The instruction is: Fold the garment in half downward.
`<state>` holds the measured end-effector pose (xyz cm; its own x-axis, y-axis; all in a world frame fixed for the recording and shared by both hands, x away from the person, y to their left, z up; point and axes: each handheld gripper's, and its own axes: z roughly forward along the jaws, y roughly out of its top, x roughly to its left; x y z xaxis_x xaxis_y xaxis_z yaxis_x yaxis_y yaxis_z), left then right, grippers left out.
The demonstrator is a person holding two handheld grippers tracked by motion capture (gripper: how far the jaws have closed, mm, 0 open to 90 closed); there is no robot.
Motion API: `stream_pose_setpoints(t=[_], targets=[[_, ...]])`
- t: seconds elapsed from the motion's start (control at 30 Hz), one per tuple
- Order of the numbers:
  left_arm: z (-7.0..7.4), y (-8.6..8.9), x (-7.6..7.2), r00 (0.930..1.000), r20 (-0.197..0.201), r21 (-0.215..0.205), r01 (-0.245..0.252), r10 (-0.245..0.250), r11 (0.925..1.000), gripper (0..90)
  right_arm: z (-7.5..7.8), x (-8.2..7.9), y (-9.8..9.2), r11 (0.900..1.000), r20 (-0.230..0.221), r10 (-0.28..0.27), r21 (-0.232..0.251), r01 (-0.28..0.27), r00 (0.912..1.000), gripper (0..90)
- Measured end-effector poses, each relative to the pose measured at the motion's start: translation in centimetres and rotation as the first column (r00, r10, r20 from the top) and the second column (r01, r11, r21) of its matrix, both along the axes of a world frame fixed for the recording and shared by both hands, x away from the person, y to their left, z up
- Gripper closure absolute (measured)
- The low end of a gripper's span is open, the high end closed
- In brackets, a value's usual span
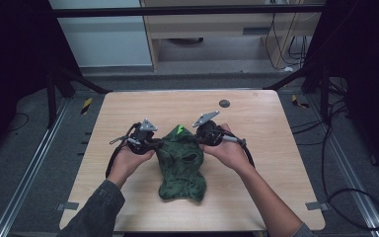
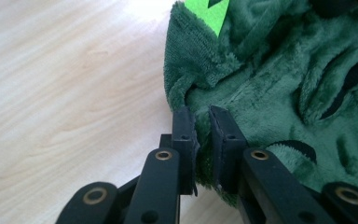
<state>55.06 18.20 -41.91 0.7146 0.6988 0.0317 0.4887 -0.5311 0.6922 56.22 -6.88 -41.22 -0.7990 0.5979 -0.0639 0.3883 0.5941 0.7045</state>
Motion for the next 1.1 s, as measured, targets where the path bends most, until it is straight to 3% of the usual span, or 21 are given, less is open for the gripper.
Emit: stream_pose_setpoints(t=[0.13,0.47,0.63,0.83,1.1], targets=[[0.3,0.0,-0.2,0.9999,0.016,0.002,0.004,-0.004,1.0,81.1,0.4,-0.1,0.1,1.0,0.015,0.002,-0.012,-0.002,0.9999,84.6],[0.8,-0.2,-1.8,0.9982,0.055,-0.001,0.024,-0.024,0.9997,80.8,0.8,-2.2,0.1,0.998,0.073,0.039,-0.041,-0.037,0.9965,84.5],[0.9,-0.5,-1.6,0.998,0.052,0.007,0.035,-0.035,0.9994,80.7,0.8,-2.5,0.1,0.998,0.079,0.049,-0.046,-0.046,0.9957,84.4],[1.4,-0.7,-0.8,0.9976,0.065,0.002,0.025,-0.025,0.9997,80.8,1.1,-1.4,0.0,0.999,0.076,0.031,-0.036,-0.028,0.9966,84.5],[1.0,-0.4,-2.0,0.9962,0.079,0.005,0.036,-0.036,0.9993,80.7,1.0,-2.5,-0.4,0.999,0.09,0.035,-0.034,-0.032,0.9954,84.3]])
